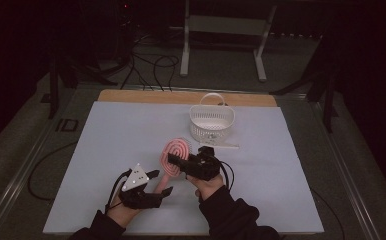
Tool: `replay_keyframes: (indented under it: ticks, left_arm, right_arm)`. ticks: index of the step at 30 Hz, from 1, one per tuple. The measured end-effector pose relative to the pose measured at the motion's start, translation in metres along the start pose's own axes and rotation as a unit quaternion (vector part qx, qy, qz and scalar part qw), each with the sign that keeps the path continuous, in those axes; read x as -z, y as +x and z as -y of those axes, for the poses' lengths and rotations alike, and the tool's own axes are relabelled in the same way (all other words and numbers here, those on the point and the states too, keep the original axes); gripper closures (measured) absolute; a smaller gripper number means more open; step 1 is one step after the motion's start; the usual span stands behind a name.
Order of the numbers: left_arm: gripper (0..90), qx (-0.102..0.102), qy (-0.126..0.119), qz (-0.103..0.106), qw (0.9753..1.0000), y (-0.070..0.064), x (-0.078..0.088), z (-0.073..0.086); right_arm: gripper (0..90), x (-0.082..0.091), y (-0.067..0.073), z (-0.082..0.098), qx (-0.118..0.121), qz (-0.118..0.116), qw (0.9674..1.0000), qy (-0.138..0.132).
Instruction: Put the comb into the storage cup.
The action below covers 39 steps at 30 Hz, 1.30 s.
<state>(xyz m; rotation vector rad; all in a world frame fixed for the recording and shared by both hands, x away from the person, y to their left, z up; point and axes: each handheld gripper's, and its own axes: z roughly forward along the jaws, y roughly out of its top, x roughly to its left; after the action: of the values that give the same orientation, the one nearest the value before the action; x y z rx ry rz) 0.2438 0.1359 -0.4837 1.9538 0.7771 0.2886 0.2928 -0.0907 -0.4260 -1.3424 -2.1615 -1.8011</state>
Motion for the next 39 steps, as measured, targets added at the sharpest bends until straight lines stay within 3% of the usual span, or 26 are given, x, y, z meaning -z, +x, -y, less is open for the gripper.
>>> replay_keyframes:
  ticks: [4,7,9,13,23,30,36,39]
  left_arm:
    - [15.4,0.014,0.003,0.004,0.9999,0.002,0.000,0.000]
    - [9.7,0.024,0.006,0.020,0.9995,0.005,0.001,-0.001]
    - [0.9,0.019,0.012,0.025,0.9994,0.006,0.002,0.000]
    - [0.0,0.020,0.016,0.049,0.9985,0.011,0.003,0.002]
    - [0.0,0.021,0.032,0.063,0.9973,0.020,0.008,0.008]
    - [0.0,0.015,0.029,0.060,0.9977,0.027,0.013,0.014]
    - [0.0,0.006,0.033,0.053,0.9980,0.028,0.020,0.019]
    - [0.0,0.009,0.033,0.044,0.9984,0.031,0.025,0.023]
  right_arm:
    - [64.5,0.005,0.000,-0.007,0.013,0.002,0.9999,-0.008]
    - [64.5,0.010,0.000,-0.013,0.023,0.002,0.9996,-0.014]
    - [64.5,0.013,0.000,-0.017,0.030,0.003,0.9994,-0.017]
    - [64.5,0.021,-0.001,-0.026,0.057,0.000,0.9981,-0.023]
    - [64.5,0.043,-0.002,-0.051,0.115,0.002,0.9917,-0.056]
    - [64.5,0.051,0.001,-0.061,0.179,-0.002,0.9821,-0.058]
    - [64.5,0.058,0.003,-0.068,0.213,0.006,0.9754,-0.058]
    - [64.5,0.062,0.005,-0.073,0.235,0.012,0.9703,-0.057]
